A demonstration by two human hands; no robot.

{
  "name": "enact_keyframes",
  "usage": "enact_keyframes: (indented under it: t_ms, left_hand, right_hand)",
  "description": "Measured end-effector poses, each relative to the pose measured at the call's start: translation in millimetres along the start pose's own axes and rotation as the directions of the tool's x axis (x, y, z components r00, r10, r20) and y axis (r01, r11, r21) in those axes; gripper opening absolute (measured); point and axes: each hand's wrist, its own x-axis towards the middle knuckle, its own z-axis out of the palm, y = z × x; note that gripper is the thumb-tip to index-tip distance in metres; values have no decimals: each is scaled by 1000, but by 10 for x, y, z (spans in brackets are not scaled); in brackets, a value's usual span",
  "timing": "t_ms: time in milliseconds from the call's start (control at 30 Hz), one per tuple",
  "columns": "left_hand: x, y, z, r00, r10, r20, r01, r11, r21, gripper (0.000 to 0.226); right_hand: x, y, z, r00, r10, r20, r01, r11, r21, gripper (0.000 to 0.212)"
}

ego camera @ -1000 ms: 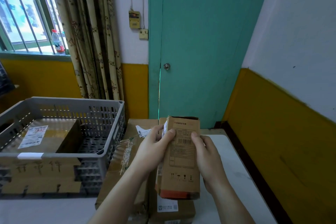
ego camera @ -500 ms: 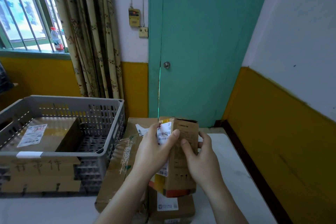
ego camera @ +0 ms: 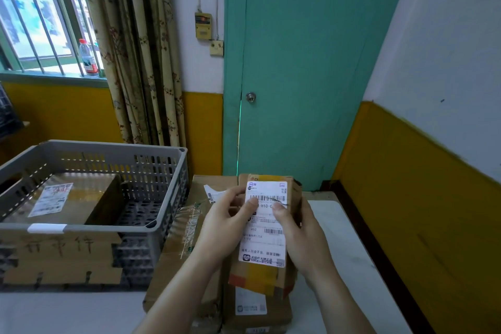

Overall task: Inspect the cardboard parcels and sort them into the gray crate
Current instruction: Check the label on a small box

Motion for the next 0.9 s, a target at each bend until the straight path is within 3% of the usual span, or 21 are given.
enact_keyframes:
  t_ms: [100, 167, 500, 733, 900]
  left_hand:
    - [-26, -40, -32, 942, -169, 291, 224, 960, -170, 47]
    - [-45, -73, -47, 914, -190, 358, 279, 936, -214, 49]
    - [-10, -102, 6, 947, -105, 302, 163, 971, -173, 67]
    - [-19, -133, -32, 936, -126, 327, 188, 969, -163, 76]
    - [12, -94, -2, 950, -128, 284, 179, 971, -159, 82]
  right_hand:
    - [8, 1, -1, 999, 46, 28, -48, 995, 87, 32]
    - [15, -7, 3, 996, 66, 56, -72, 991, 111, 33]
    - [142, -108, -37, 987, 150, 64, -153, 987, 52, 31]
    - [174, -92, -42, 982, 185, 28, -186, 982, 39, 38]
    - [140, -114, -60, 981, 168, 101, -179, 977, 118, 22]
